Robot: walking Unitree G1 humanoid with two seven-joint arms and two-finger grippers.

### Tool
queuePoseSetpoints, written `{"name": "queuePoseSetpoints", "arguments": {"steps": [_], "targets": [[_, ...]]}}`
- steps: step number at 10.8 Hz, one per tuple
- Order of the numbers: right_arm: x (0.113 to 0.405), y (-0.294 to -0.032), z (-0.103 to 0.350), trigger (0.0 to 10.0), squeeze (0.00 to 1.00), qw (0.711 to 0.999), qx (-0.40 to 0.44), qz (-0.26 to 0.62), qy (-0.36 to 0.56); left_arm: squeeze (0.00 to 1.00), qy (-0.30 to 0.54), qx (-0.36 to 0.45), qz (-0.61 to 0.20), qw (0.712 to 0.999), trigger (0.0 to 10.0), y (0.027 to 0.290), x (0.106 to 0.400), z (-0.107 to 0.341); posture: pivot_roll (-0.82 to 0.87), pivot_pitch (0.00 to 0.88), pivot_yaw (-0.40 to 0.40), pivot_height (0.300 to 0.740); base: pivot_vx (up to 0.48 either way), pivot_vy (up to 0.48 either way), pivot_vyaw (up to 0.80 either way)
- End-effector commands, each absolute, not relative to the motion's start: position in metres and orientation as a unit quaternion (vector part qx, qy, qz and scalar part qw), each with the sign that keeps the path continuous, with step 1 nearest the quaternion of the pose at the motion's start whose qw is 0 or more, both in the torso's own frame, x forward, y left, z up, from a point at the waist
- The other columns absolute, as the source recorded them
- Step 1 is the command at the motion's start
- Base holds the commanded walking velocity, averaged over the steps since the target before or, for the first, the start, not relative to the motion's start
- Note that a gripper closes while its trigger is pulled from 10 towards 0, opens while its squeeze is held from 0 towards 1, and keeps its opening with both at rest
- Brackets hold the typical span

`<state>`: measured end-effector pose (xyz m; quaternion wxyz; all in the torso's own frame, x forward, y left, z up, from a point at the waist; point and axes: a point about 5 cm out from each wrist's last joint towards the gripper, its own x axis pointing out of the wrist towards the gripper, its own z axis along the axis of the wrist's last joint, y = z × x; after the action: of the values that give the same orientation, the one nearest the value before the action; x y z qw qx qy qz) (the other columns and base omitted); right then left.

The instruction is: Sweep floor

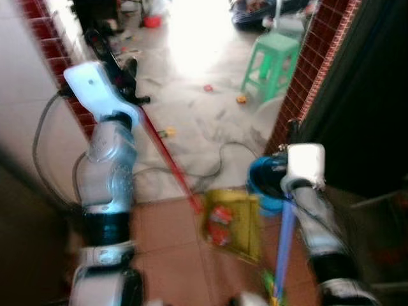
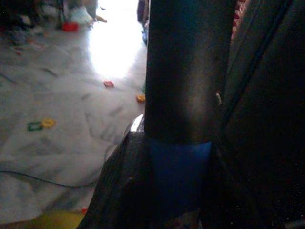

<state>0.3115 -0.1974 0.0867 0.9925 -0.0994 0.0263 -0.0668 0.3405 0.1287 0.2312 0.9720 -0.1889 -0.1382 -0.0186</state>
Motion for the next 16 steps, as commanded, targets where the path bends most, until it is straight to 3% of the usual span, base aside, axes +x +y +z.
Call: {"name": "queuePoseSetpoints", "arguments": {"steps": [1, 5, 11, 16], "targets": [[0.3177, -0.1891, 0.1003, 10.0, 0.0, 0.992, -0.114, -0.05, -0.004, 0.0, -0.18, -0.214, -0.018, 0.96, 10.0, 0.1325, 0.3404, 0.2524, -0.02, 0.0, 0.008, 0.74, 0.48, 0.0, 0.0], [0.3171, -0.186, 0.0993, 10.0, 0.0, 0.993, -0.107, -0.043, -0.004, 0.0, -0.182, -0.209, -0.017, 0.961, 10.0, 0.1312, 0.3395, 0.2521, -0.02, 0.0, 0.009, 0.74, 0.48, 0.0, -0.49], [0.3182, -0.1822, 0.0994, 10.0, 0.0, 0.994, -0.107, -0.035, -0.007, 0.0, -0.186, -0.195, -0.023, 0.963, 10.0, 0.127, 0.3378, 0.2523, -0.02, 0.0, 0.007, 0.74, 0.476, 0.0, 0.0], [0.3188, -0.182, 0.0994, 10.0, 0.0, 0.994, -0.109, -0.032, -0.007, 0.0, -0.19, -0.183, -0.018, 0.965, 10.0, 0.1271, 0.3366, 0.2506, -0.02, 0.0, 0.005, 0.74, 0.0, 0.0, 0.0]]}}
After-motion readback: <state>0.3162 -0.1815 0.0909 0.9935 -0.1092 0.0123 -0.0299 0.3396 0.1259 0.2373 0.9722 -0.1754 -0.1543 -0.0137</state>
